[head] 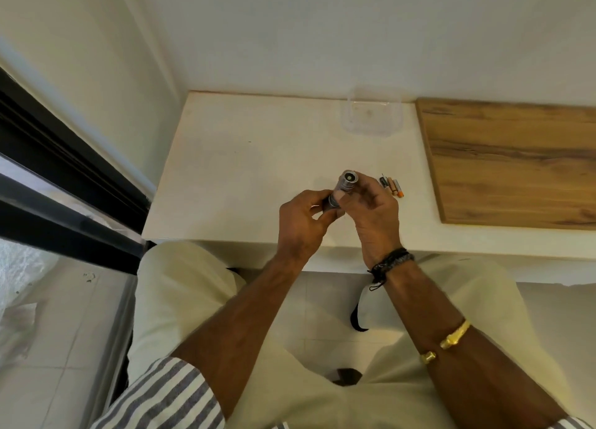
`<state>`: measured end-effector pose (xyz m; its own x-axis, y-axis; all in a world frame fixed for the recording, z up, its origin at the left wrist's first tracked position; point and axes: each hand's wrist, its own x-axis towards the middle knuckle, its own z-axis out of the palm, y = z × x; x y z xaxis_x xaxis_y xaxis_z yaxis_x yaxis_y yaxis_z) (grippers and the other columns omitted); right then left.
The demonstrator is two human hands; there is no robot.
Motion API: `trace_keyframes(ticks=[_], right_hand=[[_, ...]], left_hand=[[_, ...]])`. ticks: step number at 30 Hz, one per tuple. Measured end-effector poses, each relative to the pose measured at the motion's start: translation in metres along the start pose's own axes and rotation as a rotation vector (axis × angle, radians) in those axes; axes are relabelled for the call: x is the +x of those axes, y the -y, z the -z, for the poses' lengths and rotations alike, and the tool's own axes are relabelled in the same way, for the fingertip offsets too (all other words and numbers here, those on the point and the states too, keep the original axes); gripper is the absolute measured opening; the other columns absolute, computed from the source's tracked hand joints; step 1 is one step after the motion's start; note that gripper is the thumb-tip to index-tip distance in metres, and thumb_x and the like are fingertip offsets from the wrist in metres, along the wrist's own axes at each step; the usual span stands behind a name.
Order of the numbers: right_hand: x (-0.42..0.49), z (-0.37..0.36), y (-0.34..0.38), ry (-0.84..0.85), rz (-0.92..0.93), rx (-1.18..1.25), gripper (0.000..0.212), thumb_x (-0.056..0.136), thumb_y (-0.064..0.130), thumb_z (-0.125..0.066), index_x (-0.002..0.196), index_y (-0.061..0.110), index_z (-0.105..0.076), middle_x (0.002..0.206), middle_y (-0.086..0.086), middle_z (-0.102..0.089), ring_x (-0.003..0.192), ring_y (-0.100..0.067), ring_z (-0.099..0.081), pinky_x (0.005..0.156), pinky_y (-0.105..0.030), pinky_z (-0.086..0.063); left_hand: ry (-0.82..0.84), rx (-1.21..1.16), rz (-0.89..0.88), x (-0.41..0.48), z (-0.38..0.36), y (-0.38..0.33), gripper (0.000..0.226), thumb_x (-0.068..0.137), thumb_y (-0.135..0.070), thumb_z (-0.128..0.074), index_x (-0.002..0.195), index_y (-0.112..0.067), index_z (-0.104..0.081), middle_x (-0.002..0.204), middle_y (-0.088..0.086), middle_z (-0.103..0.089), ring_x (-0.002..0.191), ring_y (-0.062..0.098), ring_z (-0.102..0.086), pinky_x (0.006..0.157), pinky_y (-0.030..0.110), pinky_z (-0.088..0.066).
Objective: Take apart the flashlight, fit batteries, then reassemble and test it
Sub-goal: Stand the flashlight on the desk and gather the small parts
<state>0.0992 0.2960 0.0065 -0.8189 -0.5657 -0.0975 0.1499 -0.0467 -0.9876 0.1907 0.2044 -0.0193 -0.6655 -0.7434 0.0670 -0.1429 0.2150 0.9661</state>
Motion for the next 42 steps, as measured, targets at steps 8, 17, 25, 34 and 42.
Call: trace_keyframes(ticks=[8,17,25,34,42], right_hand=[[0.062,-0.026,0.009,0.001,0.096,-0.151,0.036,0.08,0.001,-0.081,0.115,0.011,-0.075,0.104,-0.002,-0.079,0.098,-0.014,-0.074,0.088,-0.03,-0.06],[0.152,-0.076,0.011,0.034,0.207,-0.343,0.04,0.08,0.013,-0.084,0.119,0.012,-0.074,0.108,0.0,-0.078,0.102,-0.008,-0.072,0.093,-0.026,-0.057],[0.216,-0.107,-0.006,0.044,0.223,-0.397,0.043,0.079,0.011,-0.084,0.12,0.014,-0.075,0.112,0.003,-0.077,0.105,-0.004,-0.071,0.089,-0.01,-0.052],[0.259,-0.114,-0.018,0.028,0.236,-0.429,0.044,0.078,0.011,-0.084,0.121,0.014,-0.075,0.112,0.004,-0.077,0.104,-0.003,-0.071,0.095,-0.018,-0.054],[0.28,-0.115,-0.02,0.038,0.256,-0.461,0.046,0.076,0.006,-0.084,0.12,0.014,-0.074,0.107,0.004,-0.077,0.1,-0.004,-0.073,0.093,-0.021,-0.057]], left_hand=[[-0.052,0.075,-0.027,0.061,0.014,-0.002,0.031,0.083,-0.024,-0.079,0.113,-0.022,-0.074,0.102,-0.009,-0.077,0.093,0.003,-0.071,0.089,0.03,-0.058],[-0.037,0.157,-0.06,0.158,0.045,0.01,0.026,0.083,-0.015,-0.077,0.107,-0.023,-0.077,0.089,-0.017,-0.075,0.082,-0.006,-0.07,0.076,0.006,-0.051],[-0.066,0.205,-0.046,0.227,0.048,0.033,0.015,0.084,-0.015,-0.074,0.097,-0.018,-0.078,0.082,-0.009,-0.077,0.077,-0.003,-0.072,0.08,0.022,-0.058],[-0.077,0.267,-0.03,0.269,0.04,0.048,0.013,0.084,-0.015,-0.072,0.094,-0.02,-0.079,0.083,-0.009,-0.077,0.08,0.0,-0.071,0.083,0.031,-0.058],[-0.064,0.286,-0.063,0.29,0.04,0.051,0.021,0.084,-0.014,-0.073,0.104,-0.018,-0.077,0.091,-0.005,-0.078,0.082,0.001,-0.072,0.085,0.03,-0.059]])
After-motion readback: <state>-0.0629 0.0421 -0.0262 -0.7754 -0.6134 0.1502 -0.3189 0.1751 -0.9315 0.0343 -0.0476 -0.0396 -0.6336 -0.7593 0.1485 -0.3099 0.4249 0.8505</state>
